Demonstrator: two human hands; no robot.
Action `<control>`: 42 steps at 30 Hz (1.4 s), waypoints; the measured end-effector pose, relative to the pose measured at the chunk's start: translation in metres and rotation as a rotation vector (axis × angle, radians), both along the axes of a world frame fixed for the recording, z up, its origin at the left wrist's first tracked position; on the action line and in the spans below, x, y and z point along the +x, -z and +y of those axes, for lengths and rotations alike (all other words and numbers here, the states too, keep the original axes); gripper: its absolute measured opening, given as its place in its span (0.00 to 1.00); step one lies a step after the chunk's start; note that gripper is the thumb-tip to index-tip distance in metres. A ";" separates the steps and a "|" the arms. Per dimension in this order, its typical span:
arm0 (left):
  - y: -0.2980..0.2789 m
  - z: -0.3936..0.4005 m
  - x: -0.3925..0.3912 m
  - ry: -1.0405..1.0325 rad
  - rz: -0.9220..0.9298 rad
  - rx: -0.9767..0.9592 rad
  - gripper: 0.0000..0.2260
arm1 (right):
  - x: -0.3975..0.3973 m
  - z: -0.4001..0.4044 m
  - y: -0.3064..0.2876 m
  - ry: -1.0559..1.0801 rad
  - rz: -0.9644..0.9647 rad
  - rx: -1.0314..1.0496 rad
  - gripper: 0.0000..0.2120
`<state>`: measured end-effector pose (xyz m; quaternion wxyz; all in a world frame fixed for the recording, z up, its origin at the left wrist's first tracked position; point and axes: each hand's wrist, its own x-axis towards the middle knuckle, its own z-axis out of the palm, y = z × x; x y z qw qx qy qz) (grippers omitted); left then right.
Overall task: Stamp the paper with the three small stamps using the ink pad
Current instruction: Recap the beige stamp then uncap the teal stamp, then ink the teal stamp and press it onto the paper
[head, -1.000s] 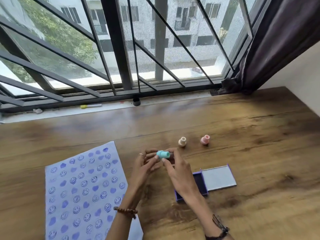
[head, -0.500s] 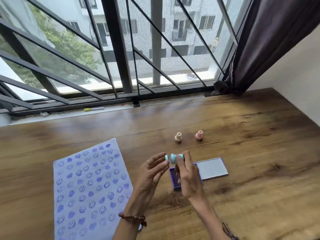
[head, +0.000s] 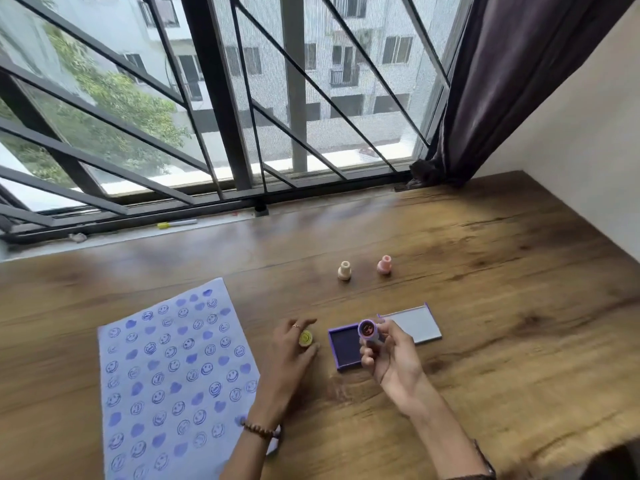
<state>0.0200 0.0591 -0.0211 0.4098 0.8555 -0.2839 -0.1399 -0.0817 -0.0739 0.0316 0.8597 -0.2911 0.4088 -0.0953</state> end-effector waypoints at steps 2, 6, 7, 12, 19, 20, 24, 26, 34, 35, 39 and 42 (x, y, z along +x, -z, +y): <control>-0.001 -0.001 -0.003 0.050 -0.005 0.040 0.25 | -0.003 -0.003 0.002 0.012 0.033 -0.101 0.09; 0.003 -0.004 -0.009 0.148 -0.059 0.245 0.37 | -0.010 -0.011 0.005 -0.021 0.049 -0.246 0.10; 0.005 -0.004 -0.010 0.163 -0.076 0.284 0.37 | -0.012 -0.014 0.005 -0.026 0.051 -0.272 0.10; 0.010 -0.006 -0.016 0.098 -0.120 0.268 0.32 | -0.019 -0.020 0.007 -0.015 0.116 -0.453 0.10; 0.012 -0.007 -0.022 0.012 -0.123 0.224 0.31 | -0.019 -0.020 0.018 -0.079 0.206 -0.709 0.09; 0.013 -0.007 -0.022 0.009 -0.122 0.223 0.30 | -0.018 -0.020 0.019 -0.096 0.215 -0.744 0.08; 0.013 -0.007 -0.022 0.004 -0.105 0.227 0.30 | -0.012 -0.022 0.018 -0.155 0.267 -0.863 0.04; 0.012 -0.007 -0.022 0.005 -0.090 0.224 0.30 | -0.009 -0.024 0.013 -0.242 0.340 -0.947 0.04; 0.012 -0.008 -0.021 -0.005 -0.064 0.228 0.29 | 0.015 -0.031 -0.024 -0.486 0.511 -1.573 0.08; 0.012 -0.008 -0.021 -0.004 -0.061 0.224 0.29 | 0.018 -0.031 -0.024 -0.471 0.516 -1.618 0.07; 0.012 -0.009 -0.021 -0.002 -0.070 0.224 0.29 | 0.015 -0.020 0.002 -0.619 0.596 -1.608 0.08; 0.012 -0.010 -0.020 -0.007 -0.068 0.216 0.29 | 0.012 -0.016 0.016 -0.647 0.598 -1.618 0.07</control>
